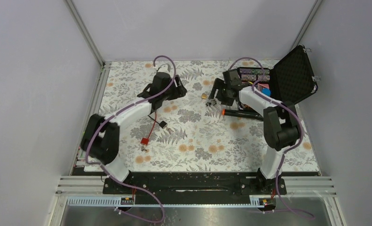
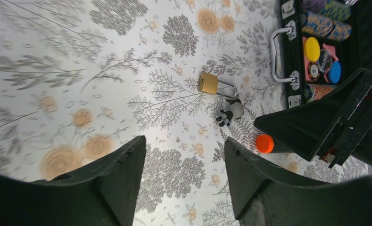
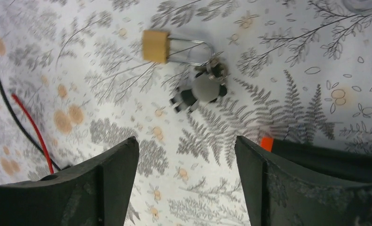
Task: Lock with the key
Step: Place the key at the center of the board, then pick up the lock from the center of the board.
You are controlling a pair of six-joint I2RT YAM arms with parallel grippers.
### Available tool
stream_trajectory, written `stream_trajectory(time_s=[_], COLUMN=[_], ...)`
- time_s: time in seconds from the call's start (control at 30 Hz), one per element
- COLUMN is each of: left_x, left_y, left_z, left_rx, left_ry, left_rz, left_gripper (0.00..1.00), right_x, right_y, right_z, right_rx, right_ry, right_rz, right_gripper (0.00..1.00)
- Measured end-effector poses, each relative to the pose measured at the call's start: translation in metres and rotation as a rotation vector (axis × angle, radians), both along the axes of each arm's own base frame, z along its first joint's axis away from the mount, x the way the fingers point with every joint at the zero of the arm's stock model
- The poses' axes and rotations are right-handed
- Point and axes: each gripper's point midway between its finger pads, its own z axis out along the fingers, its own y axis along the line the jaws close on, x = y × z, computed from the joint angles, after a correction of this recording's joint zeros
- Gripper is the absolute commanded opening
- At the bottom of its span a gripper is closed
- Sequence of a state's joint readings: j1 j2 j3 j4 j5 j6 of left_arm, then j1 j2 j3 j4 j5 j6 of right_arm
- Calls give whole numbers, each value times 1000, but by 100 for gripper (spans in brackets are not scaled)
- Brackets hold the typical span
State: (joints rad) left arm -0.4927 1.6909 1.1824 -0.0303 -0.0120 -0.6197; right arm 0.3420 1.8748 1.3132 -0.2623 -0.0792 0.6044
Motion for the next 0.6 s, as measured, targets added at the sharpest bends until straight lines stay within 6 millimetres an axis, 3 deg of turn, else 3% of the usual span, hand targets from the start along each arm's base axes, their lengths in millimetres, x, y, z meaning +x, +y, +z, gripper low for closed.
stream_trajectory(time_s=[0.1, 0.2, 0.37, 0.6], left_x=[-23, -45, -77, -115], left_y=[23, 47, 88, 132], left_z=[21, 39, 69, 125], left_rx=[11, 24, 45, 24], left_ry=[-44, -87, -164, -303], left_rz=[45, 98, 201, 310], left_gripper=[84, 98, 99, 99], right_x=[-13, -35, -93, -131], right_y=[14, 50, 131, 209], right_z=[22, 36, 36, 14], right_rx=[-42, -82, -123, -165], right_ry=[-66, -121, -159, -187], right_rz=[80, 227, 532, 813], right_gripper=[85, 88, 95, 86])
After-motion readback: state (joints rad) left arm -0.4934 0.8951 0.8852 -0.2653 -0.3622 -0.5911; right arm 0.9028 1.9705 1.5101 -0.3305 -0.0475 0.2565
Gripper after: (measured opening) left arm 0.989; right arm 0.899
